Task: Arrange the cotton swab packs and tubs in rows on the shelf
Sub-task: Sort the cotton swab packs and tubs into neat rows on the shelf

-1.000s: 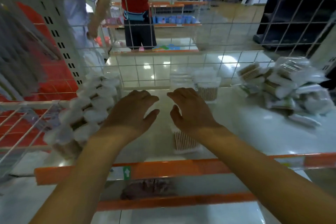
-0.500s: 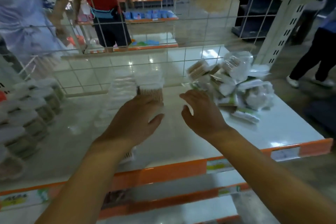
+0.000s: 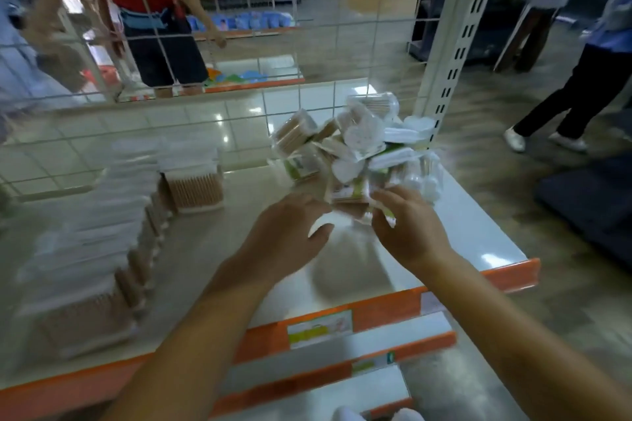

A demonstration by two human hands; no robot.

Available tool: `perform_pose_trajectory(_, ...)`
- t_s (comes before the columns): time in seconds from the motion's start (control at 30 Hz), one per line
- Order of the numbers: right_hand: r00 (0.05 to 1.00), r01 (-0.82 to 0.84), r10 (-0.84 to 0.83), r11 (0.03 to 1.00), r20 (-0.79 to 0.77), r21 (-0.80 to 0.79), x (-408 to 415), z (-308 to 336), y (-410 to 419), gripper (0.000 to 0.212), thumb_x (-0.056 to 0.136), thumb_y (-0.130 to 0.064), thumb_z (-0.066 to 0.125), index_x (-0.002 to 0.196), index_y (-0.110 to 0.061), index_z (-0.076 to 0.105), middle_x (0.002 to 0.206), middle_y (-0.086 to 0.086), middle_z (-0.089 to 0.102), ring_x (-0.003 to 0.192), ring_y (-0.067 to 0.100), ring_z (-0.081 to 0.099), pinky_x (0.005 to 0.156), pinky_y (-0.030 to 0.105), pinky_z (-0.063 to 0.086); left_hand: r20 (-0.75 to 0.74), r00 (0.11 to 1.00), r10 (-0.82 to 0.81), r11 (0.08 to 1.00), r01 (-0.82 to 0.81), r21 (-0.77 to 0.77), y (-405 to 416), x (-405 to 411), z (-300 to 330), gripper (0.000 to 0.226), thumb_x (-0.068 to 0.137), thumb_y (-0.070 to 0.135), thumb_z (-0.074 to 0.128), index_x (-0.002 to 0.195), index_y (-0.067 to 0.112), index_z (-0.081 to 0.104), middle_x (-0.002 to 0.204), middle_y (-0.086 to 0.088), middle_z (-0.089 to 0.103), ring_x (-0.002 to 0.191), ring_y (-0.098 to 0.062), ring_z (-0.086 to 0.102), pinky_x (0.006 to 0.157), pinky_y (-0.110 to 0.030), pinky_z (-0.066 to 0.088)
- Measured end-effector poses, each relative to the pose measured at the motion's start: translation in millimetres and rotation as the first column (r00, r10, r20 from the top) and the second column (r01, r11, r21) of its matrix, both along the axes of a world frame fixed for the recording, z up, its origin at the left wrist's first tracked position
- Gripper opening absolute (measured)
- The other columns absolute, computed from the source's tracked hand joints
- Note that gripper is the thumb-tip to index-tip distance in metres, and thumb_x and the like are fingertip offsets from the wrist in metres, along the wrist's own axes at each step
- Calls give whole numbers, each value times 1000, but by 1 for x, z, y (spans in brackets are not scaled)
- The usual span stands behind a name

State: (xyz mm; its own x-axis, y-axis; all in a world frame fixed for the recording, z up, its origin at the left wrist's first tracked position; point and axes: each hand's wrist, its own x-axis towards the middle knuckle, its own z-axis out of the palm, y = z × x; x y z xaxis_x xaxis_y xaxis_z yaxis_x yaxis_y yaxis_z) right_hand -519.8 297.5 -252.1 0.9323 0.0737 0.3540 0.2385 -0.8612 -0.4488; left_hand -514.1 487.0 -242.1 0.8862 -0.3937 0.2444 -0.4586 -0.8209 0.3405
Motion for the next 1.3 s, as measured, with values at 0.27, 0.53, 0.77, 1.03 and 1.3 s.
perform_pose_trajectory(0.27, 916, 325, -320, 946, -242, -19, 10, -28, -46, 35, 93, -38, 48, 114, -11, 57, 112, 10, 56, 106, 27, 47, 82, 37, 41, -97, 973, 209, 975, -214, -51, -63, 26, -37, 33, 93, 37, 46, 94, 11, 66, 93, -6, 60, 92, -25, 55, 70, -30, 38)
perform_pose_trajectory(0.53, 886, 341, -382, 921, -263, -189, 21, -38, -44, 63, 84, -65, 38, 100, -8, 58, 112, 13, 47, 106, 32, 39, 83, 37, 32, -248, 933, 261, 952, -291, -93, -92, 43, -43, 43, 89, 48, 50, 86, 8, 65, 87, -6, 48, 87, -25, 55, 64, -27, 32)
perform_pose_trajectory(0.77, 888, 263, -289, 957, -359, -119, 16, -33, -43, 49, 84, -62, 44, 80, -14, 51, 123, 8, 43, 116, 29, 33, 89, 37, 28, -395, 898, 193, 911, -314, -269, -89, 38, -42, 39, 83, 43, 63, 71, 6, 58, 77, -6, 48, 67, -19, 48, 52, -27, 28)
perform_pose_trajectory(1.03, 930, 161, -165, 986, -328, -40, -1, -39, -41, 47, 80, -60, 53, 77, -13, 49, 103, 3, 48, 103, 23, 38, 75, 28, 25, -561, 816, 136, 836, -399, -378, -71, 13, -37, 35, 76, 35, 73, 94, 10, 57, 83, 0, 58, 73, -15, 53, 60, -25, 40)
perform_pose_trajectory(1.3, 955, 54, 143, 777, -259, 627, -20, -30, -24, 30, 79, -18, 73, 97, -28, 51, 84, -3, 64, 75, 17, 62, 61, 23, 47, -569, 822, 26, 659, -442, -609, -52, -11, -31, 27, 73, 5, 74, 89, 11, 53, 83, -8, 67, 68, -19, 64, 62, -33, 56)
